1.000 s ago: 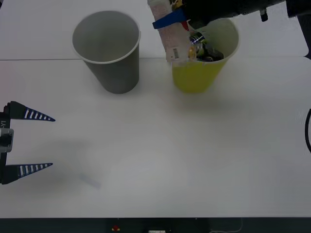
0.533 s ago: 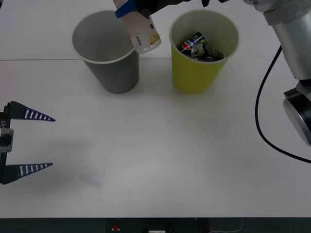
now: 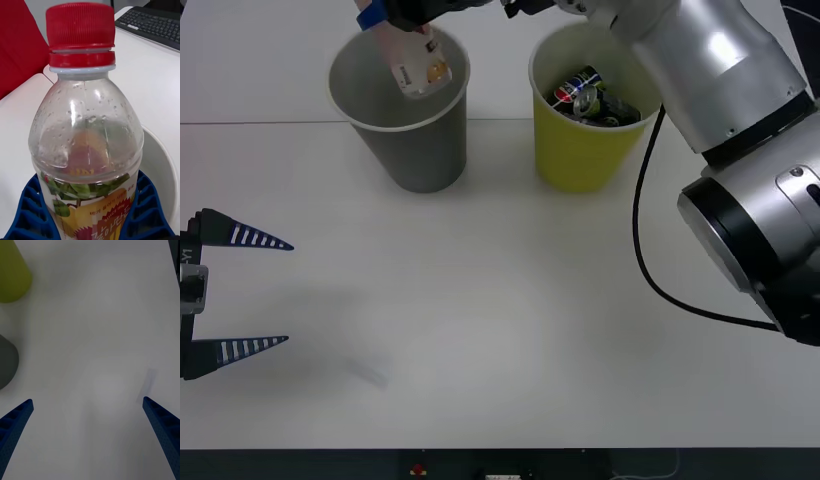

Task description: Put the can into the green bin and the plastic bottle into the gray bin

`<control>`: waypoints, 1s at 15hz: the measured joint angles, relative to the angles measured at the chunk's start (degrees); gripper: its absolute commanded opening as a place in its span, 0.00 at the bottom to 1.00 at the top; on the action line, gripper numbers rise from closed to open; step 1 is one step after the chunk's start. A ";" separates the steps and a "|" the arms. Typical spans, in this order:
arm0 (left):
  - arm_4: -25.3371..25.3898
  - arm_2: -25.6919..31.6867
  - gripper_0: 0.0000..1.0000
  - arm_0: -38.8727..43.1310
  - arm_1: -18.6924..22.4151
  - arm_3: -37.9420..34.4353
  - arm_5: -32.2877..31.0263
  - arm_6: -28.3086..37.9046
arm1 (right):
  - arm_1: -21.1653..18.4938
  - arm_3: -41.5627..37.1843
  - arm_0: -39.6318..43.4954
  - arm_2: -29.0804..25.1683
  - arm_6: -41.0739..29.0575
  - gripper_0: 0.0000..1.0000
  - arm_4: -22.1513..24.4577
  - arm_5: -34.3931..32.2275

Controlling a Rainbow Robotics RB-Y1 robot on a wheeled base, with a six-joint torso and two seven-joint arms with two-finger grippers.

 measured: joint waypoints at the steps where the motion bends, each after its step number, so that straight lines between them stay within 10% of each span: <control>1: 0.00 0.00 1.00 0.00 0.00 0.00 0.00 0.00 | 0.26 0.74 -0.08 1.62 0.03 0.00 0.04 2.40; 6: 0.00 0.00 1.00 0.00 0.00 0.00 0.00 0.00 | 1.00 2.56 -0.02 3.98 0.03 0.09 -0.32 6.62; 10: 0.00 0.00 1.00 0.00 0.00 0.00 0.00 0.00 | 0.95 2.56 -0.02 3.98 0.07 1.00 -1.01 6.95; 15: 0.00 0.00 1.00 0.00 0.00 0.00 0.00 0.00 | 0.59 2.56 -0.01 4.01 0.60 1.00 -1.87 7.06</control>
